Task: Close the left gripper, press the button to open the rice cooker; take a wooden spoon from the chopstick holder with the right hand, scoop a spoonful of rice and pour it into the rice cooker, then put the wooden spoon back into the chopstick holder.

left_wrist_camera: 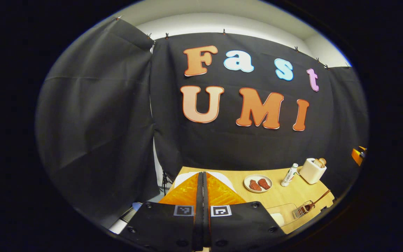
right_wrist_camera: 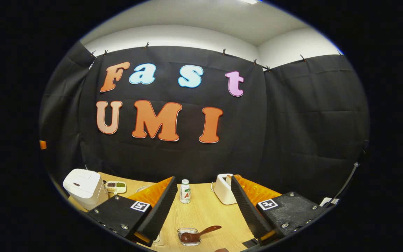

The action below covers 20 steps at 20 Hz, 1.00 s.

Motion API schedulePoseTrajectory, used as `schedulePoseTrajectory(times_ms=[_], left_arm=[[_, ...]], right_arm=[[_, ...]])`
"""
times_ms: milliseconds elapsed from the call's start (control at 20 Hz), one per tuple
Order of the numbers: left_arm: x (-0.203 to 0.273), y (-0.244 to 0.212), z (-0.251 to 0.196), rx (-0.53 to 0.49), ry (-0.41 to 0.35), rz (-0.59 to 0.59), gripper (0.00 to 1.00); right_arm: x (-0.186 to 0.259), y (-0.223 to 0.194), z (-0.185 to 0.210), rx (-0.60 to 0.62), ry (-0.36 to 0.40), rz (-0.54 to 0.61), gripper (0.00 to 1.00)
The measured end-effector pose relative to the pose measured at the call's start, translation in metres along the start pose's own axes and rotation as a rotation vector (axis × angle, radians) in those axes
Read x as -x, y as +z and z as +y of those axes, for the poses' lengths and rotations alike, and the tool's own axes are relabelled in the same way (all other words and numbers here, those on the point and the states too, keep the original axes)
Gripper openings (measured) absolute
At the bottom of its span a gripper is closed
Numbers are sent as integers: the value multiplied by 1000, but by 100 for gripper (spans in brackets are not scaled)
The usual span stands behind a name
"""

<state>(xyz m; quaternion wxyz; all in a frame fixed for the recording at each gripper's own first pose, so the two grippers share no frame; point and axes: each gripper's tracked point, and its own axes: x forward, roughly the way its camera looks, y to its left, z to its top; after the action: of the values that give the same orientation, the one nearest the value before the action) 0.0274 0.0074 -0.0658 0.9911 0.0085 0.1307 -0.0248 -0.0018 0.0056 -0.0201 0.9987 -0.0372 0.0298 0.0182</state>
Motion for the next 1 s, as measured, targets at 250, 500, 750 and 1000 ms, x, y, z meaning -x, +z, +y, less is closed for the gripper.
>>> schedulePoseTrajectory(times_ms=[250,500,750,1000], left_arm=[[-42,-25,-18,-2,-71,127,4],[-83,-59,-17,-28,-94,259,5],[-113,-90,-25,-17,-146,356,5],[-136,-127,-27,-9,-176,453,5]], right_arm=[[-9,-14,2,-2,0,30,96],[-16,-34,0,-8,-13,72,96],[-23,-47,-10,-9,-57,103,97],[-23,-56,-15,4,-82,126,97]])
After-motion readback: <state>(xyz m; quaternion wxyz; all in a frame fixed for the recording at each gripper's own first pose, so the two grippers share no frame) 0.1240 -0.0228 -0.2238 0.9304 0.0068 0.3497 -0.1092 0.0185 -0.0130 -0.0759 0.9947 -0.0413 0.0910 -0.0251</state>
